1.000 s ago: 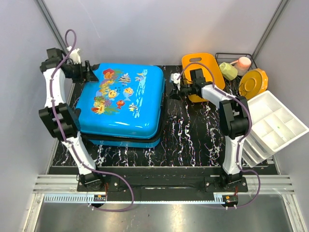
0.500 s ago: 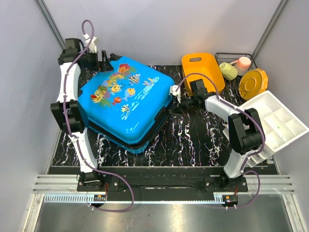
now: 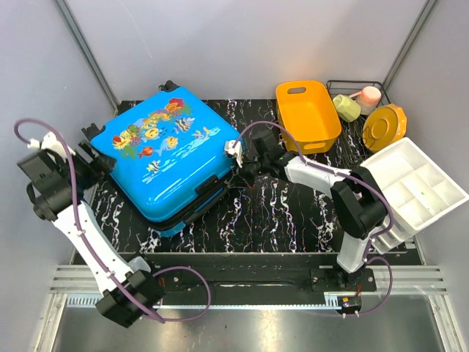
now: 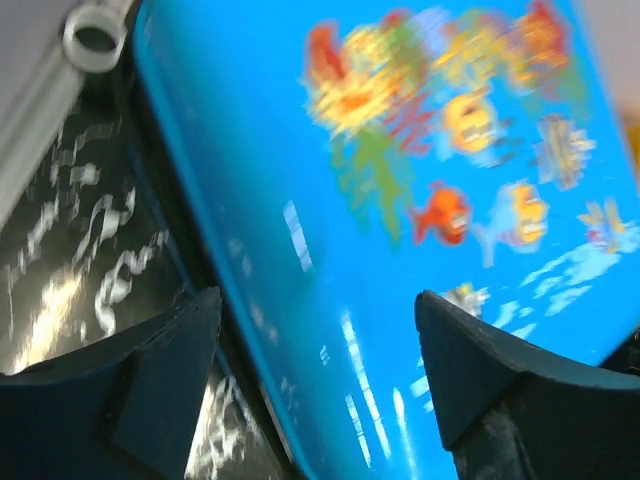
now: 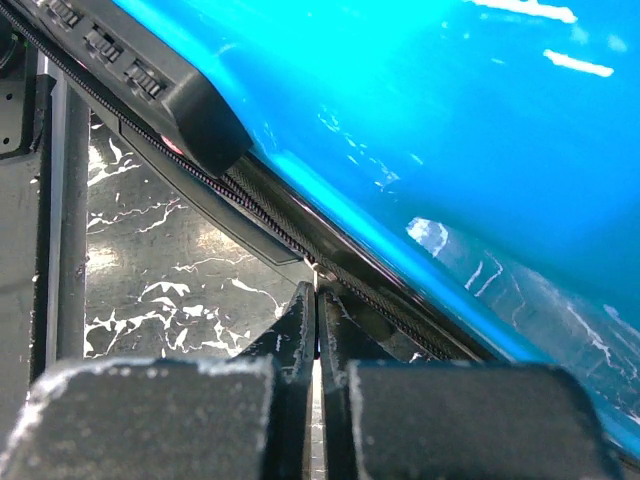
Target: Open, take out, and arrange the luggage
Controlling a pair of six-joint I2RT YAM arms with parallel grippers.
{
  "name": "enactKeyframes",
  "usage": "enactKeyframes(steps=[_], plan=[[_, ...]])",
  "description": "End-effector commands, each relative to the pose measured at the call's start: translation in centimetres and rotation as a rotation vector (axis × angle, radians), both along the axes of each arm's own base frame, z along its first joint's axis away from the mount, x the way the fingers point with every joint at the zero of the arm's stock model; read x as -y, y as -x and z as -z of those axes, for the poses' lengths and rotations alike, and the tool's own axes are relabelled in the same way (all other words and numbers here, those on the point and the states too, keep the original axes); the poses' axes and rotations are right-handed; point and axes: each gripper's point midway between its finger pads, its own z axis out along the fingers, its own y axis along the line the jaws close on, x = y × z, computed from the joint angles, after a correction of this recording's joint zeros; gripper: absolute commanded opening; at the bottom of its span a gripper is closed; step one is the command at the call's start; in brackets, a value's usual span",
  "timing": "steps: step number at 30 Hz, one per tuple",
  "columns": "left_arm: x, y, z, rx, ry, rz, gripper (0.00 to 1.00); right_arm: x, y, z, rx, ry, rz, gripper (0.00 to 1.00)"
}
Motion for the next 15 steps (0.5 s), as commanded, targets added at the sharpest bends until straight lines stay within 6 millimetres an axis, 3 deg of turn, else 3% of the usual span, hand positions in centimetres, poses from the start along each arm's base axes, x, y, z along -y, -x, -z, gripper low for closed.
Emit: enactKeyframes(steps=[1, 5, 7, 15], plan=[[-1.0, 2.6, 7.0, -0.18, 0.172, -0.159, 0.78, 0.3, -2.5, -3.0, 0.107, -0.035, 0.078, 0.0], [-0.8, 4.2, 11.4, -0.31, 0.255, -0.235, 0.7, 2.9, -5.2, -2.8, 0.146, 0.01, 0.118, 0.0], [-0.9, 4.1, 12.3, -0.324, 0.276, -0.241, 0.67, 3.9, -6.4, -2.7, 0.151, 0.022, 0.143, 0.0], [-1.2, 2.2, 16.4, -0.34, 0.388, -0.228, 0.53, 4.0, -5.8, -2.4, 0.111, 0.013, 0.132, 0.0]])
